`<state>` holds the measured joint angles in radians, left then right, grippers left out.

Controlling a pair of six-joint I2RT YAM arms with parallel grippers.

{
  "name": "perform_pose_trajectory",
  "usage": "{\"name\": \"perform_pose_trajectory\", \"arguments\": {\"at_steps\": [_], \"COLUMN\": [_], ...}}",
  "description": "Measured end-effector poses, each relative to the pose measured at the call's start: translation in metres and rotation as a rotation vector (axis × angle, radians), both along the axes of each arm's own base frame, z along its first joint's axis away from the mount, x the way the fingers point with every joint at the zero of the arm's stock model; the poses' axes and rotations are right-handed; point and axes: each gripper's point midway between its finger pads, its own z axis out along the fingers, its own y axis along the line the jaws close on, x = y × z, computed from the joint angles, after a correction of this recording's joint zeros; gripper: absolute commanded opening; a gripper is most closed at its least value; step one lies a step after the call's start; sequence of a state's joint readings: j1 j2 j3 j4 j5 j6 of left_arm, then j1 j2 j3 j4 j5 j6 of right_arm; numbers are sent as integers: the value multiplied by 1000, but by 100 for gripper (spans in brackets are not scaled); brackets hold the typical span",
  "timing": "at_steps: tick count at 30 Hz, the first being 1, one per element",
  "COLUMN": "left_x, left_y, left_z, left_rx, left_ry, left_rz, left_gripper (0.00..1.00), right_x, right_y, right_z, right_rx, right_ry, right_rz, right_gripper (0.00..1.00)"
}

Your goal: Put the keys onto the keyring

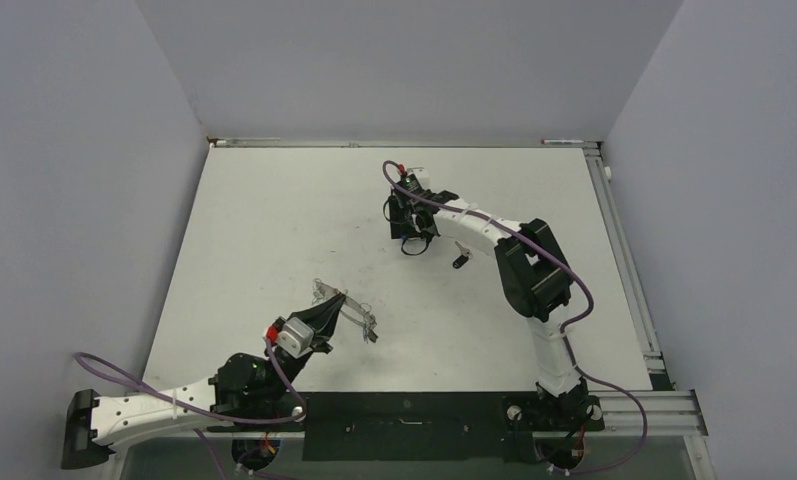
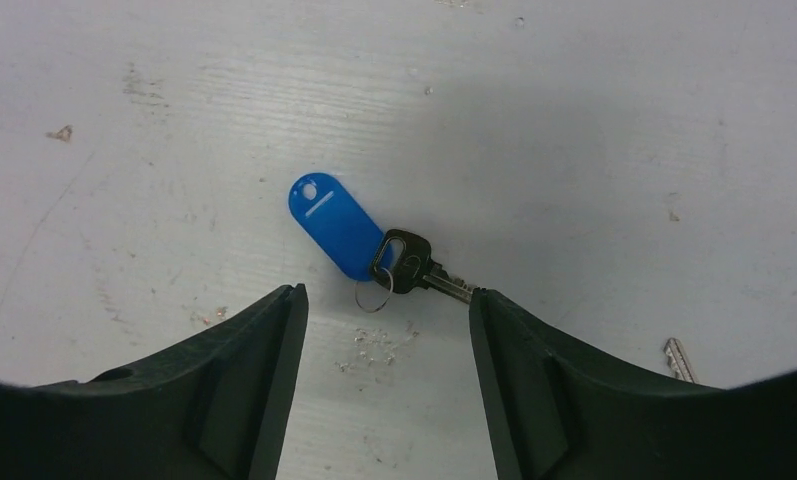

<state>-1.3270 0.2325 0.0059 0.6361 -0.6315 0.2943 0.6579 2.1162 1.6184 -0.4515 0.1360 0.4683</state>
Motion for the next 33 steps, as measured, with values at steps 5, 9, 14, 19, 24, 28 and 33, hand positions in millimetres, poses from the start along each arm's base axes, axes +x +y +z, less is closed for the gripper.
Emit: {"name": "perform_pose_trajectory", "arguments": {"at_steps": [5,9,14,19,24,28,33], "left_x": [1,2,1,1,1,1,1], "left_y": [0,0,-1,-1,-1,-1,-2], "left_z": [-5,-6,-8,-8,-10,-11,-13], "left_rx": [18,24,29,21,24,31,38], "left_ry": [11,13,18,24,28,31,33], "left_rz": [9,9,8,5,4,3,3], "left_gripper": [0,0,0,0,0,0,0], "right_x": [2,4,6,9,6,6,9], "right_y": [-4,0,3,6,5,6,8], "right_z": [-9,-8,-6,-9,-16,-24,-25], "right_rx": [5,31,57,70,70,69,77], "right_ry": [24,17,10,6,22,30,20], "right_rz": [-70,-95,-114,-121,-129,-130,-130], "right_gripper": [51,46,41,38,26,17,11]}}
